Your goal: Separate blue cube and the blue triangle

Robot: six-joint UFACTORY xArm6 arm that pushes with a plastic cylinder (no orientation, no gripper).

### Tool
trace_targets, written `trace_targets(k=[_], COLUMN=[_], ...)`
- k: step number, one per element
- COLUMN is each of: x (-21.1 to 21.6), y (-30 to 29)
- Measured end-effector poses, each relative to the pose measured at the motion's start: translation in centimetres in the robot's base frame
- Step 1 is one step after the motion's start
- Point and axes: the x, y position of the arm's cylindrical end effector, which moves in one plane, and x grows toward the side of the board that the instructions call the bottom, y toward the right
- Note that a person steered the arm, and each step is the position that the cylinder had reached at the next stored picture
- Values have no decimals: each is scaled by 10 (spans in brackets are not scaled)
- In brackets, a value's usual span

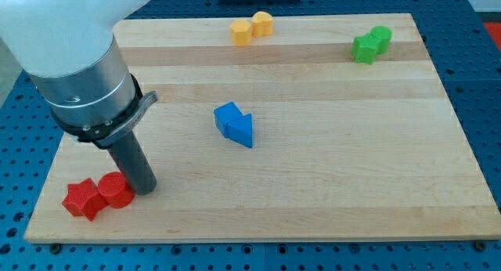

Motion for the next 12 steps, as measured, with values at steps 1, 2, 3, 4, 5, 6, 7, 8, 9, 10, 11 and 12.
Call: trace_targets(k=[1,2,3,4,5,6,7,8,9,10,11,12], x=[0,0,0,0,0,-1,-37,-46,-51,-62,-72,-82], y=[21,94,166,224,240,240,236,231,230,223,212,199])
